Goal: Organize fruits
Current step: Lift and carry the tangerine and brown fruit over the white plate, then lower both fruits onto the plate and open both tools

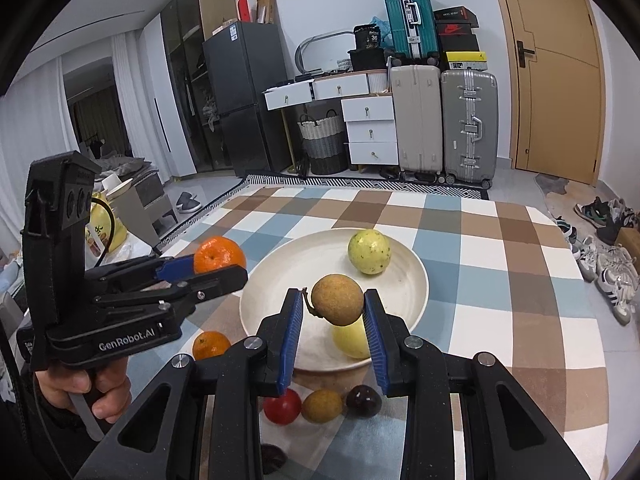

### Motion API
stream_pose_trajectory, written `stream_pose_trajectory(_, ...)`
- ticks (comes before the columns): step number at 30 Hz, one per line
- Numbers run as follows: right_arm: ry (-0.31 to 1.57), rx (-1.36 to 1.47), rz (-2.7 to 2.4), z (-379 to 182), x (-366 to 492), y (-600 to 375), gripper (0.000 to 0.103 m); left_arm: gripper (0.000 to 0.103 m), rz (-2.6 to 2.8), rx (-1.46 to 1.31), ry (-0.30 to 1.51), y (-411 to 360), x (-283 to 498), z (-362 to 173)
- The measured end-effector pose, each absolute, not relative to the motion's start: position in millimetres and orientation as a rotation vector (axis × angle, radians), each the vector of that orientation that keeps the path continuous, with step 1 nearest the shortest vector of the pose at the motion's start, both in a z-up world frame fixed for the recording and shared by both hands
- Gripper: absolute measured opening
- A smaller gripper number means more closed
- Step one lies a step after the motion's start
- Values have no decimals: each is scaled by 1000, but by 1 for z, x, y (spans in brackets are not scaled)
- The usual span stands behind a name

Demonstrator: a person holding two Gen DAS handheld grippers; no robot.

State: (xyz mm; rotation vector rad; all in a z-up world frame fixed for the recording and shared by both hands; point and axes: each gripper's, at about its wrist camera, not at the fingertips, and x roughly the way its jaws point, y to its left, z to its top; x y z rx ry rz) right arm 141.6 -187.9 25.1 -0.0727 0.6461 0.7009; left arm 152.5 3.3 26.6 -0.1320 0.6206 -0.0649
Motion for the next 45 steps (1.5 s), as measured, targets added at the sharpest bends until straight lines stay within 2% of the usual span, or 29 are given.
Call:
stream_pose_trajectory(13, 680, -24, 714, 15, 163, -175, 31, 37, -30, -153, 643, 10, 172, 2)
stream_pose_trajectory(25, 743, -129, 734, -18, 160, -150, 31, 37, -25, -157, 658, 12, 174, -9)
stream_pose_trajectory(41, 762, -153, 745, -27, 158, -145, 31, 37, -19, -164, 681, 15, 175, -17)
stream_pose_trajectory(45, 740, -174, 738, -27, 154, -145, 36, 37, -23, -165, 668, 14, 173, -14)
